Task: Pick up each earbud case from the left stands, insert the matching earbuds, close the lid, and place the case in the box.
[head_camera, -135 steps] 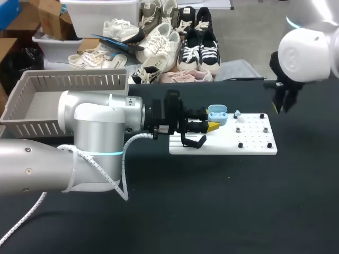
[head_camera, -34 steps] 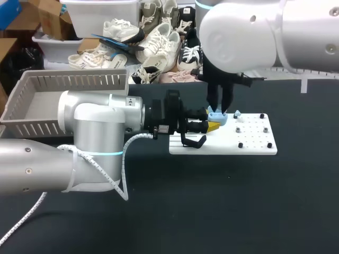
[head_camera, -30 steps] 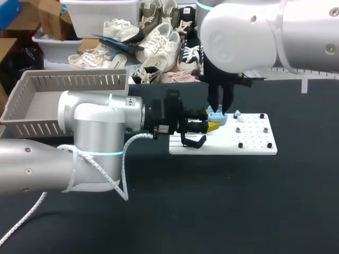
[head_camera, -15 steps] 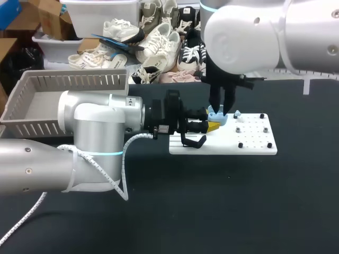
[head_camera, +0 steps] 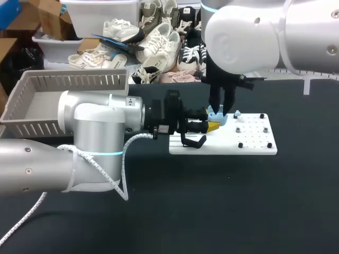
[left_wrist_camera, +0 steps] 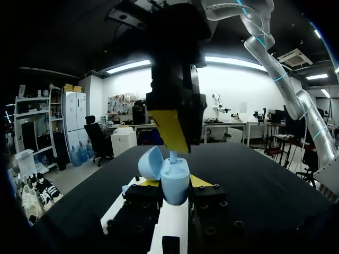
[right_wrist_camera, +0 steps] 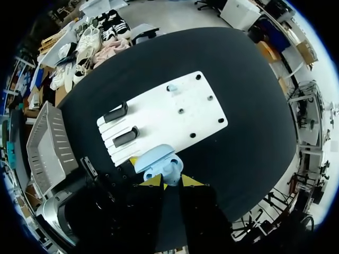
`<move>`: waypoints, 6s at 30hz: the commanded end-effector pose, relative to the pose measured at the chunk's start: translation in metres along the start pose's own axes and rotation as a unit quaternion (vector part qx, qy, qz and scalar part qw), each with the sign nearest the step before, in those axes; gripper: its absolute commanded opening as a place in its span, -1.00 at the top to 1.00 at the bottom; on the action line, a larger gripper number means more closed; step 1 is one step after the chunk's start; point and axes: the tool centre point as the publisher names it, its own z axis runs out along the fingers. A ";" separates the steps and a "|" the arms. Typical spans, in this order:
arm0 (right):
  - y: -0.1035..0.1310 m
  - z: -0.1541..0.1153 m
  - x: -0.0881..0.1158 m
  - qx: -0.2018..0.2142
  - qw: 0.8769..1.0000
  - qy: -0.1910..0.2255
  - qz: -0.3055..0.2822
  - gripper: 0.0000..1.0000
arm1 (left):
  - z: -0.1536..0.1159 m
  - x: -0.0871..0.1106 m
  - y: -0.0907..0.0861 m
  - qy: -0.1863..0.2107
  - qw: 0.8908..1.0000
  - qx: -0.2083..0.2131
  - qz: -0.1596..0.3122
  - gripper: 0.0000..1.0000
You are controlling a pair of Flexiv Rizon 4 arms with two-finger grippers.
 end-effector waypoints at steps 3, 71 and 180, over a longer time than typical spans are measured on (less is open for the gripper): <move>0.000 0.001 0.001 0.000 1.000 0.001 0.002 1.00 | 0.000 0.000 -0.001 -0.001 1.000 -0.003 0.001 1.00; -0.006 -0.004 0.001 0.004 1.000 -0.003 0.009 1.00 | 0.000 0.000 -0.001 -0.001 1.000 -0.003 0.001 1.00; 0.000 0.008 0.001 -0.005 1.000 0.020 0.008 1.00 | 0.000 0.000 -0.001 -0.001 1.000 -0.003 0.001 1.00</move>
